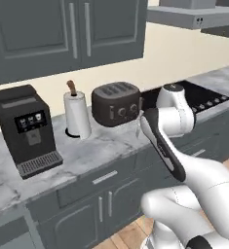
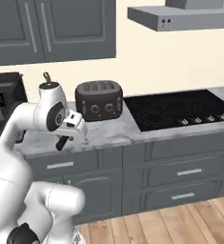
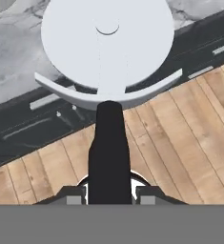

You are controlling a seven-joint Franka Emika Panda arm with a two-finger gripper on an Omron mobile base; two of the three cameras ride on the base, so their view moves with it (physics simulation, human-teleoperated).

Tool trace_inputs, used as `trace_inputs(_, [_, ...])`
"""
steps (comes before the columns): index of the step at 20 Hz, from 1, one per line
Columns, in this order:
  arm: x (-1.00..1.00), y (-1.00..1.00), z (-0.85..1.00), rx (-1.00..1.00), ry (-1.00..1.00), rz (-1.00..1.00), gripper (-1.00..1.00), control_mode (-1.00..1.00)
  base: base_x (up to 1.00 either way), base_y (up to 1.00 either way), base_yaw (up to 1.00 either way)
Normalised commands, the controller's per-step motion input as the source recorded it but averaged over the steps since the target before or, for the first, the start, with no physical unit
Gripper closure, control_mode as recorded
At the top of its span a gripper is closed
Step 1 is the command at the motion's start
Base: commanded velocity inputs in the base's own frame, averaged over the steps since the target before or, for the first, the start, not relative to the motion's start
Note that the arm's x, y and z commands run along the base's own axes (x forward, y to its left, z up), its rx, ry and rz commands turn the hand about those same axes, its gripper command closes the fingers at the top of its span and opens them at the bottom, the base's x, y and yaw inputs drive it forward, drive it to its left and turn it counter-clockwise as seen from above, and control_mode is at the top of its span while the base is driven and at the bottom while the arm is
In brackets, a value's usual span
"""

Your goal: Take the pizza cutter from the drawer on the left and place it on the dining counter for cutting.

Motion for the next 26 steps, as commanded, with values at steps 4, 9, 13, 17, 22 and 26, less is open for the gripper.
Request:
trace_inputs(4, [0.0, 0.0, 0.0, 0.0, 0.0, 0.0, 1.0, 1.0, 0.0, 0.0, -0.95])
trace_inputs(9, [0.0, 0.0, 0.0, 0.0, 0.0, 0.0, 1.0, 1.0, 0.03, -0.1, -0.84])
trace_inputs(13, [0.0, 0.0, 0.0, 0.0, 0.0, 0.0, 1.0, 1.0, 0.31, -0.25, -0.71])
trace_inputs(17, [0.0, 0.0, 0.0, 0.0, 0.0, 0.0, 1.0, 1.0, 0.63, -0.33, -0.59])
trace_inputs(22, [0.0, 0.0, 0.0, 0.0, 0.0, 0.0, 1.0, 1.0, 0.74, -0.33, -0.55])
trace_inputs(26, [0.0, 0.0, 0.0, 0.0, 0.0, 0.0, 1.0, 1.0, 0.57, -0.29, -0.63])
